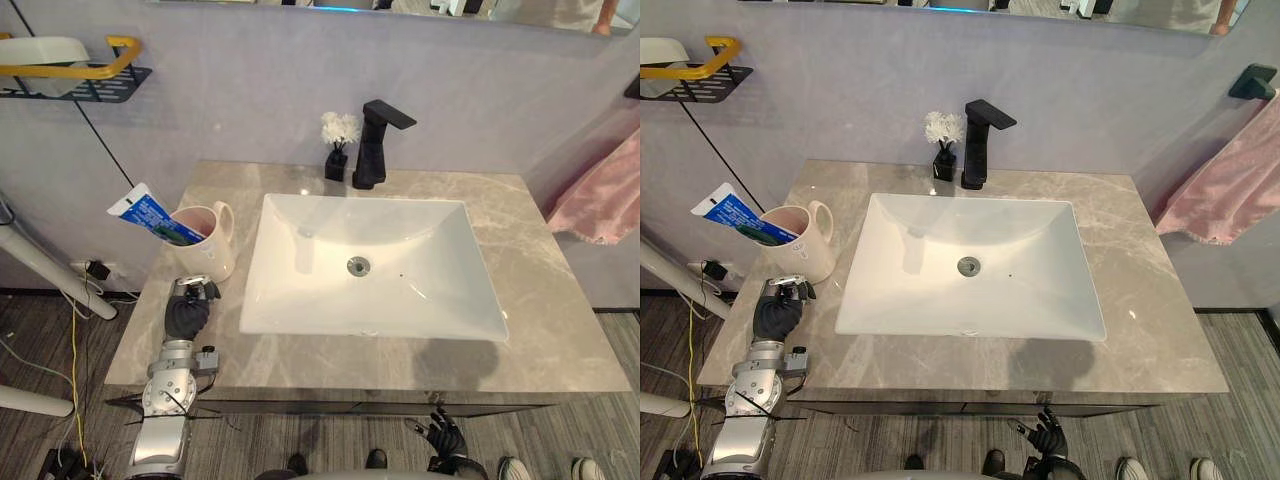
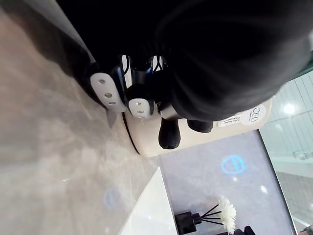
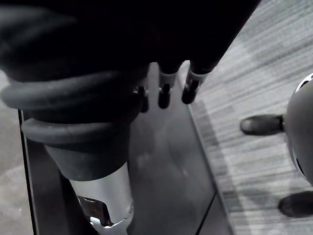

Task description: Organize washtable

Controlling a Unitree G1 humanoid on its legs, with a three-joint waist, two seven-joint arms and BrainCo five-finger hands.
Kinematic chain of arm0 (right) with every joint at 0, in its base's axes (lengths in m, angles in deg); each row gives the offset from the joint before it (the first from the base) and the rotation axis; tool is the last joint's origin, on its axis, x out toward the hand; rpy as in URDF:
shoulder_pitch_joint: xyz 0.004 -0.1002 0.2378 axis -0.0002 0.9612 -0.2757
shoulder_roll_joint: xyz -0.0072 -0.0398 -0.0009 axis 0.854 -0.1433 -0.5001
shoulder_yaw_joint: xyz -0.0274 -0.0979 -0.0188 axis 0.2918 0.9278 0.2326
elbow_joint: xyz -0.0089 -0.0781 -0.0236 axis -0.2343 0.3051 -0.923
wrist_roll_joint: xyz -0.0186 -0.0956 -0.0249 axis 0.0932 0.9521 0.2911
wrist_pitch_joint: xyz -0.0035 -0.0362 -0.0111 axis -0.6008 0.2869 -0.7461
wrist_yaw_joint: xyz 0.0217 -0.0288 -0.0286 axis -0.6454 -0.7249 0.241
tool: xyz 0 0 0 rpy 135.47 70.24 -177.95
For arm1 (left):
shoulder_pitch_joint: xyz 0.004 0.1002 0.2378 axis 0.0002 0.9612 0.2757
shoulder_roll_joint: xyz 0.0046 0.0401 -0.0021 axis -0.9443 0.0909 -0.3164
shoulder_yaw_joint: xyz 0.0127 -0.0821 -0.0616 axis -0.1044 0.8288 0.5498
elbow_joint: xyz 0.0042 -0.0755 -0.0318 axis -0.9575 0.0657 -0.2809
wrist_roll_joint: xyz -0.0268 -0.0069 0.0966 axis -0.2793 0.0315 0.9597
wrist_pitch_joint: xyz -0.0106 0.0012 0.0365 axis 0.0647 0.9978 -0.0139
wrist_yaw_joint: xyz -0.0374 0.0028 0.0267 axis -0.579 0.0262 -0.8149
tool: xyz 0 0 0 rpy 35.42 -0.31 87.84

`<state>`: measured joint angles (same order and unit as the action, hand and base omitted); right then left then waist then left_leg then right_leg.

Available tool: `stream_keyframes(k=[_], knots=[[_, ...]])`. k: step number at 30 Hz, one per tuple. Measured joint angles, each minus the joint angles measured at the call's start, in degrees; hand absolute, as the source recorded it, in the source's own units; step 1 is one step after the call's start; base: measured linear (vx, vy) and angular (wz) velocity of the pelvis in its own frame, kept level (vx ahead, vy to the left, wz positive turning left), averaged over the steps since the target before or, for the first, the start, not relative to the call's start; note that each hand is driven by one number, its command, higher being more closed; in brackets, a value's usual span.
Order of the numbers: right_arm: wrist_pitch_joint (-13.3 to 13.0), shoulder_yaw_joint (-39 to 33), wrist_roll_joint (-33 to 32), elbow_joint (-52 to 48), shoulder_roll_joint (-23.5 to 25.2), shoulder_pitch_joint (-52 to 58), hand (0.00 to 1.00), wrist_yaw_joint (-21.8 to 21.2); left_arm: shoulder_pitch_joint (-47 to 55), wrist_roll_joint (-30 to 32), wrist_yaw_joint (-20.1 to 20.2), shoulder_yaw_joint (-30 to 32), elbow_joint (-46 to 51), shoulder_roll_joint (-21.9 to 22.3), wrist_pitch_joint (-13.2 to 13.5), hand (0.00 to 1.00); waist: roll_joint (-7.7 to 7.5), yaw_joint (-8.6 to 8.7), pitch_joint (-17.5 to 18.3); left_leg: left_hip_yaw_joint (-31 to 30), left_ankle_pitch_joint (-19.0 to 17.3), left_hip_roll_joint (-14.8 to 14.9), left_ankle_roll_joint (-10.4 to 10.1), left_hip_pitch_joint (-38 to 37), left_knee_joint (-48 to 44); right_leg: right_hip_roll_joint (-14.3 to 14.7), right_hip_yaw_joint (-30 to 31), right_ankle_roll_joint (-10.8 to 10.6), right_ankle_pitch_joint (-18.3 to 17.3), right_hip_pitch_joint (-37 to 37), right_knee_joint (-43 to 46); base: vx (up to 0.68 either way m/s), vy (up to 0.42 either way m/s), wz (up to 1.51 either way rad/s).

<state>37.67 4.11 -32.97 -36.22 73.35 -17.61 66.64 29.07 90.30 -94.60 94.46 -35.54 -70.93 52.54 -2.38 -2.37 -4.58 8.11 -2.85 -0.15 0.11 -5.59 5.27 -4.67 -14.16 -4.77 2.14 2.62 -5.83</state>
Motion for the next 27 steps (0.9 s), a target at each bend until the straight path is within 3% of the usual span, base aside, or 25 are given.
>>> stream_keyframes(k=[17, 27], knots=[[0.00, -1.20, 0.05, -0.35, -0.11, -0.93, 0.00, 0.03, -5.35, 2.22, -0.15, -0.28, -3.96, -3.47, -0.25, 1.00, 0.03, 0.13, -0.04, 1.63, -0.06, -0.08, 0.08, 1.12, -0.01, 0.05, 1.71, 0.17, 0.63, -1.96, 0.05, -0.04, -0.023, -0.05], [-0.06, -2.46, 0.04, -0.56, -0.13, -0.91, 0.00, 0.04, -9.24, 4.57, -0.33, -0.17, -7.39, -7.54, -0.67, 1.00, 0.02, 1.47, -0.13, 3.21, -0.18, -0.05, 0.22, 1.68, -0.01, 0.20, 3.27, 0.09, 1.16, -3.16, 0.14, -0.04, -0.027, -0.08]])
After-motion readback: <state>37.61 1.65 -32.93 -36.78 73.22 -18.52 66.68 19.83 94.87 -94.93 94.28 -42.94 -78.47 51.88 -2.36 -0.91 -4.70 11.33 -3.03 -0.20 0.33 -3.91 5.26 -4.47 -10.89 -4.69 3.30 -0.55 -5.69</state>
